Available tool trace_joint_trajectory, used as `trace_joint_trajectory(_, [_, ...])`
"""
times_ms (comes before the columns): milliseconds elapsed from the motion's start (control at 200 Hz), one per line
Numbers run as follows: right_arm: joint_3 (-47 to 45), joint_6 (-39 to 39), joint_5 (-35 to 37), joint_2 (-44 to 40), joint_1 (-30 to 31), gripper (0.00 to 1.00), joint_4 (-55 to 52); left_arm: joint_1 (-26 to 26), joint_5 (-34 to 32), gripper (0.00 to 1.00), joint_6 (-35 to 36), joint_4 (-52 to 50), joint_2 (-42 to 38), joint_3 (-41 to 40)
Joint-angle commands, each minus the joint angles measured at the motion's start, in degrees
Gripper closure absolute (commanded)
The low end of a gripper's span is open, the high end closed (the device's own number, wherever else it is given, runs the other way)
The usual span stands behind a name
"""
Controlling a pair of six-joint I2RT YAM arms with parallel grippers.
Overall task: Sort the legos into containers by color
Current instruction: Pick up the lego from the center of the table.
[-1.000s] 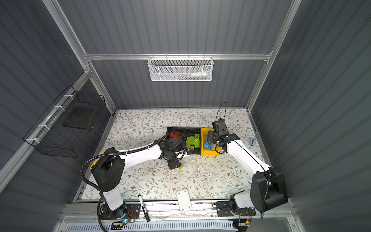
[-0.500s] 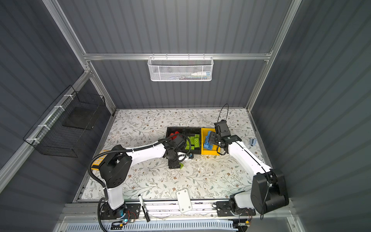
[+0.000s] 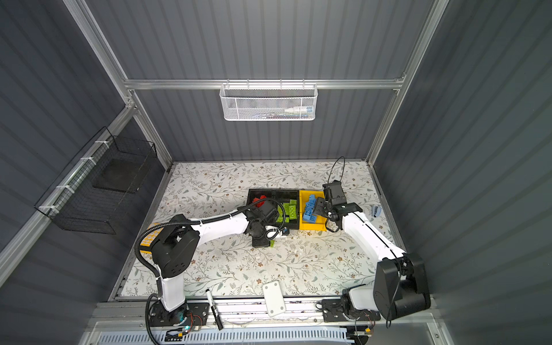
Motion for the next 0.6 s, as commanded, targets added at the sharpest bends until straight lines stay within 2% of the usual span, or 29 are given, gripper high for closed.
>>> trace_joint_trajectory(0, [-0.09,0.28,-0.64,-0.71,-0.49,0.36,0.06,-0.05,1.13,0.56,-1.66,-0.2,1.0,-1.07])
trace_joint_trajectory(90, [0.29,0.24,-0.69,-0.87,-0.58,0.36,-0.19,0.0,0.93,0.7,-3.43,0.77,0.22,-0.83])
trace_joint_trajectory(260, [0.82,0.41,-0.64,-0.79,-0.75,0.36,-2.1,-0.04,-1.32,0.82,-8.83,4.58,-2.82,-1.73])
trace_joint_trajectory(485, [1.22,1.06,-1.11,-0.85,-0.84,0.36,-2.96,-0.05,-2.37,0.85,-16.44,12.54,-8.88,-2.21])
trace_joint_trajectory(595, [0.89,1.88,-1.21,-1.2,-0.84,0.36,-3.09,-0.04,-0.59,0.86,-23.34,18.76,-10.97,-1.54])
